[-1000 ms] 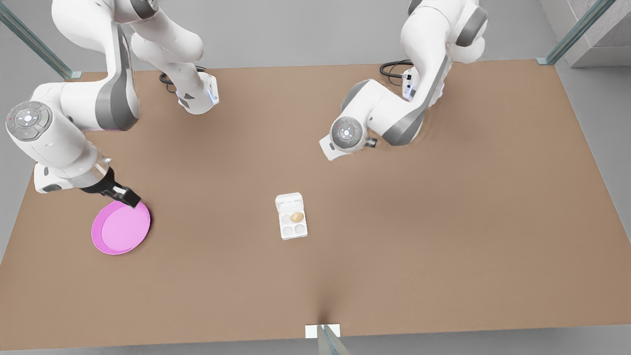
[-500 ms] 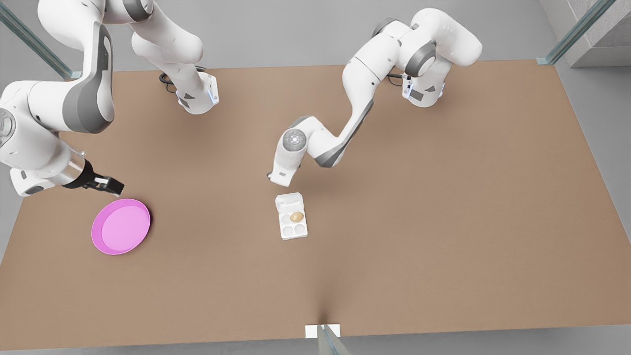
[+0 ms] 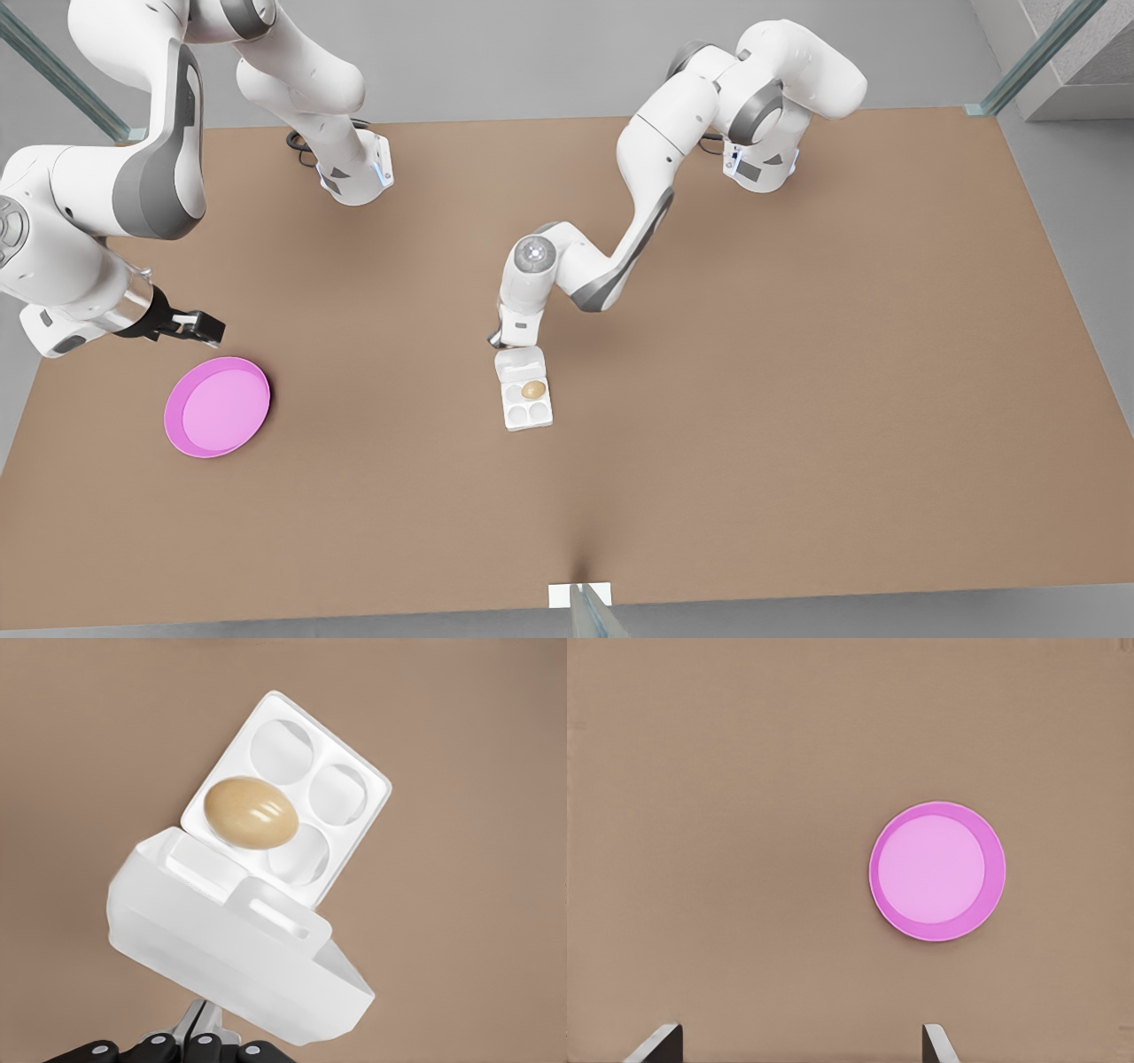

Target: Pack egg into the box and close the box lid

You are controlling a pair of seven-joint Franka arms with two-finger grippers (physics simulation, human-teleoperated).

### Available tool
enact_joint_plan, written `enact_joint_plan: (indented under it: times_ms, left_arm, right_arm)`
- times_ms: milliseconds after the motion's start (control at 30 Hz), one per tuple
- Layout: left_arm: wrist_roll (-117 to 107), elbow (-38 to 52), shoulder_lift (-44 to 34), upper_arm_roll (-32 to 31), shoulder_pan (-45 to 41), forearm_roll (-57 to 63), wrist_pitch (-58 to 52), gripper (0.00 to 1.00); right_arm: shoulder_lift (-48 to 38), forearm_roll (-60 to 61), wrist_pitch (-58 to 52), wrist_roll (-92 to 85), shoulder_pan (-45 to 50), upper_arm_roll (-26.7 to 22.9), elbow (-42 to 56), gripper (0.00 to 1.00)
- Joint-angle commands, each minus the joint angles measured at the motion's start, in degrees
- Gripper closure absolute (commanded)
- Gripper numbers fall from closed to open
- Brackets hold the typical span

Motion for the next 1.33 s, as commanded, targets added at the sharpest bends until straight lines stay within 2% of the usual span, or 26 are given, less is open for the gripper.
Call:
enact_joint_plan:
  times_ms: [0,500,567,633,667,700,733,767,800,833,867,967,1033,1300]
  left_arm:
    - [-1.9,0.04,-0.08,0.02,0.44,1.8,0.59,0.79]
    - [0.91,1.88,0.8,-0.07,3.43,1.8,0.59,0.79]
    - [0.83,1.88,-1.05,-0.07,3.43,1.63,-0.37,0.79]
    - [1.35,1.88,-12.99,0.02,6.15,-2.67,-22.94,0.79]
    - [8.18,3.28,-18.62,-0.07,16.33,-10.23,-37.09,0.79]
    - [34.52,8.12,-18.54,-0.16,29.17,-11.03,-53.97,0.79]
    - [60.75,8.21,-18.1,-0.07,40.95,-10.59,-60.31,0.41]
    - [67.17,8.13,-17.57,-0.07,43.77,-2.69,-60.75,0.0]
    - [80.09,9.61,-18.18,0.02,43.51,3.64,-67.61,0.0]
    - [81.68,11.9,-22.04,-0.16,43.25,6.29,-69.19,0.0]
    - [82.47,11.91,-29.77,-0.51,43.25,6.64,-71.03,0.0]
    - [93.73,3.3,-43.23,-2.62,43.25,9.27,-69.37,0.0]
    - [93.73,-0.31,-45.79,-3.94,43.33,9.27,-67.26,0.0]
    - [94.6,-0.31,-46.05,-3.94,43.33,9.19,-67.79,0.0]
  right_arm:
    - [-0.06,0.02,-0.07,-5.17,0.08,0.02,0.03,0.0]
    - [-0.06,0.02,-0.07,-5.17,0.26,0.02,0.03,0.0]
    - [-0.06,0.03,-0.07,-5.08,0.7,0.11,-0.06,0.0]
    - [-0.06,0.02,-0.07,-5.08,0.35,0.11,-0.06,0.0]
    - [-0.06,-0.06,-0.07,-5.17,0.17,0.11,0.03,0.0]
    - [-0.06,-0.06,-0.07,-5.08,0.7,0.11,-0.06,0.0]
    - [-0.06,0.02,-0.07,-5.17,0.52,0.19,-0.06,0.0]
    - [-0.06,0.11,-0.07,-5.26,0.43,0.19,-0.06,0.0]
    - [-0.06,0.55,-0.07,-5.43,0.26,0.19,-0.15,0.0]
    - [-0.06,0.11,-0.07,-5.35,0.35,0.19,-0.06,0.0]
    - [-0.06,0.55,-1.55,-5.43,-0.18,0.19,-0.32,0.0]
    - [0.46,1.08,-4.2,-5.52,0.43,0.28,-0.24,0.0]
    - [1.43,0.73,-4.29,-5.35,0.0,0.28,-0.24,0.0]
    - [1.69,0.9,-5.52,-5.43,-0.18,0.02,-0.24,0.0]
